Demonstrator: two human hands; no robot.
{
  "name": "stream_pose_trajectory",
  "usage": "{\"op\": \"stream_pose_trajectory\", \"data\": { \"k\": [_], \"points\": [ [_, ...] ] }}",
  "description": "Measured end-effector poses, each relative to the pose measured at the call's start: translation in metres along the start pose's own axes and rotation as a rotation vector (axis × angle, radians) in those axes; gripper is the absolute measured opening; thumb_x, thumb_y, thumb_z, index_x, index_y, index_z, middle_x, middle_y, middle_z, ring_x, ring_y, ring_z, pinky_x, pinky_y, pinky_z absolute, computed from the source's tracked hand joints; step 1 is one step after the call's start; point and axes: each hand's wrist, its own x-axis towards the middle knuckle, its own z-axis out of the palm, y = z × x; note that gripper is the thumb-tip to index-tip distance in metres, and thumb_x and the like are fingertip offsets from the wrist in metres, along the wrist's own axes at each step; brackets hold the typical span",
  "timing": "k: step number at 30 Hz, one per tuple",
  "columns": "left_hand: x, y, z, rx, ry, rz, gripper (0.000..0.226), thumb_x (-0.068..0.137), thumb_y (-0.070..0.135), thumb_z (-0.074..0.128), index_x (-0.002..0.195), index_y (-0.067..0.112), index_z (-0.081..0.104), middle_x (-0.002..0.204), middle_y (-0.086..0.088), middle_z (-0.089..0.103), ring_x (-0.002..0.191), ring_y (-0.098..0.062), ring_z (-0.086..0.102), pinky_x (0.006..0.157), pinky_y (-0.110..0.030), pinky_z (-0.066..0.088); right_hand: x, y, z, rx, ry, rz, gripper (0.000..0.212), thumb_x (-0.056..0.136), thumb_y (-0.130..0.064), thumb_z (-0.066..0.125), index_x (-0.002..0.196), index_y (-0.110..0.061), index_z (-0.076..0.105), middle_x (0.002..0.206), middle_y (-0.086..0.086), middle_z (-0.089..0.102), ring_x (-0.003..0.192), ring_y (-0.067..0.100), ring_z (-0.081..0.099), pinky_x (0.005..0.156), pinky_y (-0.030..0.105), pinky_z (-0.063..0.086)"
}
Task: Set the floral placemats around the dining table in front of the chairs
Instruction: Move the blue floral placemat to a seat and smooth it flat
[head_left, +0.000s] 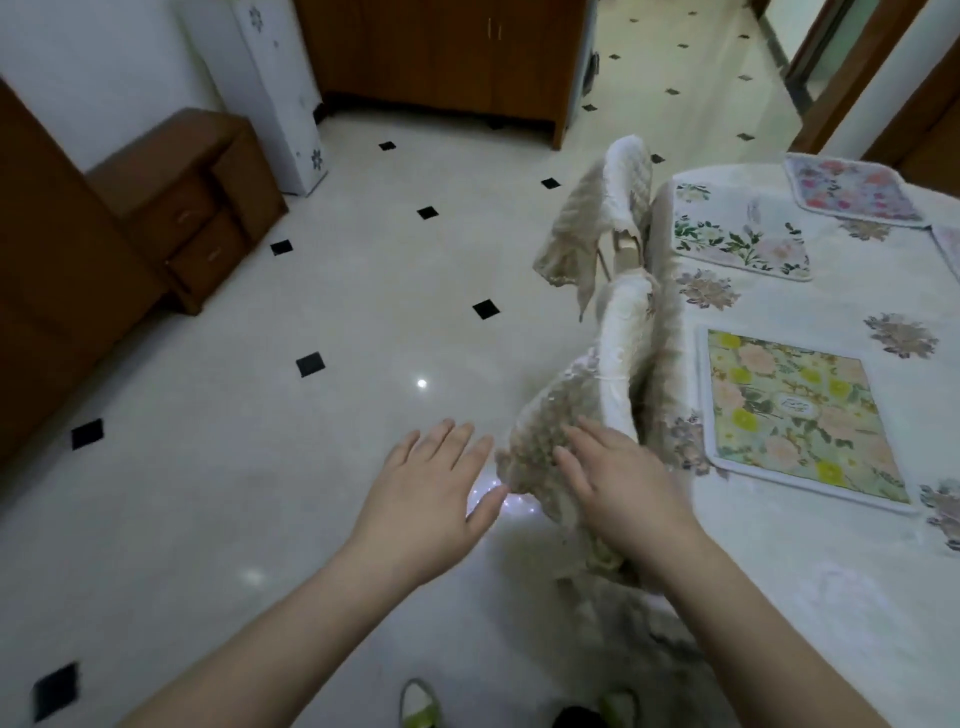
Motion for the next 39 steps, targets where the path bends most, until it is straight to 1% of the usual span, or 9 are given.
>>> {"op": "stream_pose_trajectory", "data": {
  "k": [3, 7, 10, 13, 17, 22, 26, 29, 39],
  "points": [
    [-0.034, -0.052, 0.003, 0.021, 0.052, -0.062, 0.059, 0.094, 0.054, 0.033, 0.126, 0.018, 0.067, 0.132, -0.004, 0.065, 0.124, -0.024, 0.061, 0.099, -0.047, 0.049, 0.01, -0.062, 0.027, -0.024, -0.008, -0.054, 0.082, 0.086, -0.062, 0.002, 0.147, -0.024, 0.041, 0.154, 0.003, 0.039, 0.141, 0.02, 0.035, 0.113, 0.036, 0.027],
    [-0.065, -0.102, 0.001, 0.034, 0.079, -0.174, 0.06, 0.094, 0.053, 0.031, 0.127, 0.018, 0.067, 0.132, -0.005, 0.065, 0.124, -0.026, 0.061, 0.099, -0.047, 0.049, 0.014, -0.122, 0.048, -0.079, 0.006, -0.159, 0.093, 0.085, -0.072, -0.007, 0.15, -0.021, 0.036, 0.154, 0.005, 0.038, 0.142, 0.024, 0.036, 0.115, 0.04, 0.026],
    [-0.078, -0.128, 0.003, 0.013, 0.111, -0.251, 0.061, 0.096, 0.054, 0.028, 0.131, 0.019, 0.064, 0.138, -0.004, 0.06, 0.131, -0.025, 0.055, 0.106, -0.045, 0.042, 0.014, -0.152, 0.054, -0.125, 0.015, -0.208, 0.081, 0.091, -0.064, 0.004, 0.152, -0.018, 0.031, 0.155, 0.005, 0.037, 0.142, 0.024, 0.036, 0.115, 0.04, 0.025],
    [-0.086, -0.144, 0.006, -0.025, 0.183, -0.264, 0.06, 0.098, 0.052, 0.028, 0.138, 0.018, 0.057, 0.15, -0.005, 0.048, 0.14, -0.025, 0.043, 0.11, -0.04, 0.025, 0.024, -0.168, 0.057, -0.146, 0.06, -0.213, 0.074, 0.095, -0.058, 0.014, 0.15, -0.014, 0.037, 0.152, 0.007, 0.042, 0.138, 0.025, 0.042, 0.111, 0.041, 0.033],
    [-0.083, -0.159, 0.01, -0.04, 0.208, -0.283, 0.061, 0.1, 0.053, 0.024, 0.146, 0.021, 0.048, 0.157, -0.003, 0.039, 0.145, -0.021, 0.027, 0.113, -0.038, 0.018, 0.047, -0.173, 0.057, -0.152, 0.056, -0.227, 0.076, 0.095, -0.059, 0.01, 0.151, -0.013, 0.034, 0.155, 0.008, 0.037, 0.141, 0.025, 0.037, 0.113, 0.04, 0.03],
    [-0.045, -0.171, 0.016, -0.022, 0.167, -0.283, 0.062, 0.099, 0.054, 0.025, 0.149, 0.023, 0.042, 0.157, -0.003, 0.038, 0.146, -0.024, 0.033, 0.114, -0.04, 0.016, 0.074, -0.161, 0.07, -0.172, 0.049, -0.205, 0.076, 0.098, -0.058, 0.005, 0.145, -0.013, 0.044, 0.148, 0.01, 0.047, 0.136, 0.027, 0.046, 0.107, 0.043, 0.038],
    [0.01, -0.174, 0.017, 0.087, 0.137, -0.22, 0.062, 0.098, 0.055, 0.025, 0.151, 0.025, 0.041, 0.159, -0.001, 0.035, 0.147, -0.027, 0.032, 0.117, -0.05, 0.014, 0.114, -0.132, 0.079, -0.196, 0.066, -0.176, 0.067, 0.099, -0.053, 0.015, 0.145, -0.013, 0.045, 0.148, 0.01, 0.047, 0.136, 0.028, 0.046, 0.111, 0.042, 0.031],
    [0.049, -0.176, 0.012, 0.117, 0.112, -0.196, 0.064, 0.098, 0.055, 0.026, 0.153, 0.023, 0.037, 0.16, -0.001, 0.033, 0.148, -0.027, 0.03, 0.117, -0.051, 0.015, 0.146, -0.119, 0.075, -0.178, 0.06, -0.161, 0.069, 0.101, -0.052, 0.011, 0.144, -0.012, 0.046, 0.148, 0.012, 0.046, 0.136, 0.03, 0.045, 0.109, 0.041, 0.023],
    [0.155, -0.19, 0.009, 0.093, 0.086, -0.183, 0.065, 0.098, 0.055, 0.03, 0.152, 0.02, 0.039, 0.157, -0.001, 0.038, 0.146, -0.023, 0.032, 0.118, -0.048, 0.013, 0.246, -0.102, 0.052, -0.091, 0.145, -0.178, 0.057, 0.096, -0.043, 0.032, 0.141, -0.012, 0.05, 0.145, 0.01, 0.05, 0.132, 0.03, 0.05, 0.107, 0.042, 0.026]
  ]
}}
